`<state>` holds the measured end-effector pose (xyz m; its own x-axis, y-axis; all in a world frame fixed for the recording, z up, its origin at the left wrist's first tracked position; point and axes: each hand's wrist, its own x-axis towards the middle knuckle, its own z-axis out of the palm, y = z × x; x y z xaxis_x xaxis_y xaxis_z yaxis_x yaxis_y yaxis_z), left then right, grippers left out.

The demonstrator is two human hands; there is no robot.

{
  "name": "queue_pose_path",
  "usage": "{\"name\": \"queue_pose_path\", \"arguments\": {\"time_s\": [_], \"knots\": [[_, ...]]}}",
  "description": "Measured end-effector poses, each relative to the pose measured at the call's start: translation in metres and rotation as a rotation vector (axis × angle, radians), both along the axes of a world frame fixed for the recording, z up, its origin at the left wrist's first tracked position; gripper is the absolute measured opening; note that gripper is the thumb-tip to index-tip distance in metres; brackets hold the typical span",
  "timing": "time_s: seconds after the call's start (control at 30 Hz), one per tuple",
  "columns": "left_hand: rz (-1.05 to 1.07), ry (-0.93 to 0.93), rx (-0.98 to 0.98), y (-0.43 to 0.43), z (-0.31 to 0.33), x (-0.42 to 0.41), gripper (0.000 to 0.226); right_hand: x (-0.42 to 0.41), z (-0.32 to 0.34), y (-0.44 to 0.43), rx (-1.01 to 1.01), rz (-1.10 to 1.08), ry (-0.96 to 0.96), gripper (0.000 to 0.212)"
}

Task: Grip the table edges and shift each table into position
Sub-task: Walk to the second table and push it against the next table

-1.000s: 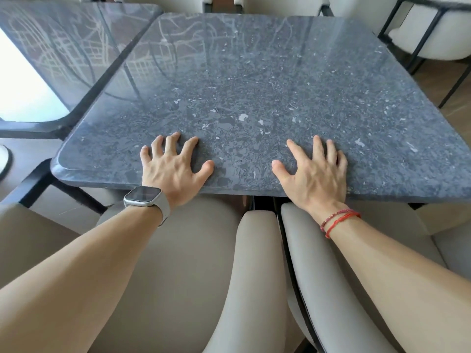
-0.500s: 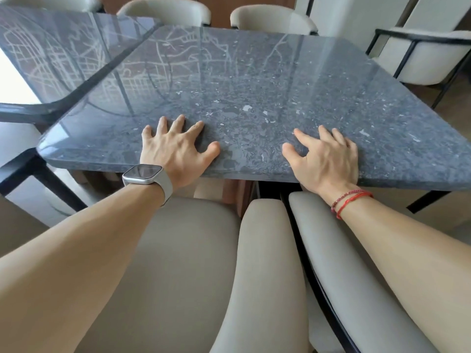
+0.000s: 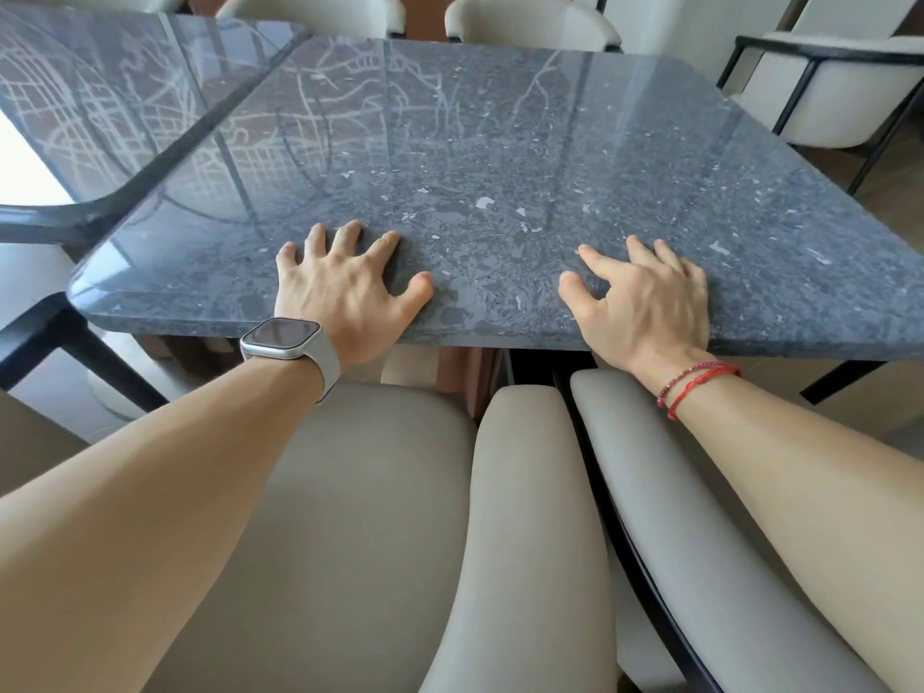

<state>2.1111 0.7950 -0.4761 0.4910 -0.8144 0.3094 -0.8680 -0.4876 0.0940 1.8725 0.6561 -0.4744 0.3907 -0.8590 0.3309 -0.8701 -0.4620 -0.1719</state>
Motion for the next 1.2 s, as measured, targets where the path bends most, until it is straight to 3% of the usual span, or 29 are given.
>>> {"name": "queue_pose_path", "arguments": {"time_s": [0.77,0.9,1.07,1.2], "knots": [[-0.001,0.013,-0.029,0.001,-0.002,0.001,0.077,0.001,0.001,0.001,0.043,0.01,0.038,0.07],[0.003,0.04,0.002,0.001,0.0,0.002,0.077,0.0,0.007,-0.003,0.115,0.038,0.057,0.07],[0.0,0.107,0.07,0.004,0.008,0.002,0.085,0.007,0.018,0.009,0.18,0.098,0.042,0.085],[-0.017,0.17,0.069,0.01,0.016,0.001,0.088,0.034,0.017,0.024,0.185,0.208,0.065,0.078]]}}
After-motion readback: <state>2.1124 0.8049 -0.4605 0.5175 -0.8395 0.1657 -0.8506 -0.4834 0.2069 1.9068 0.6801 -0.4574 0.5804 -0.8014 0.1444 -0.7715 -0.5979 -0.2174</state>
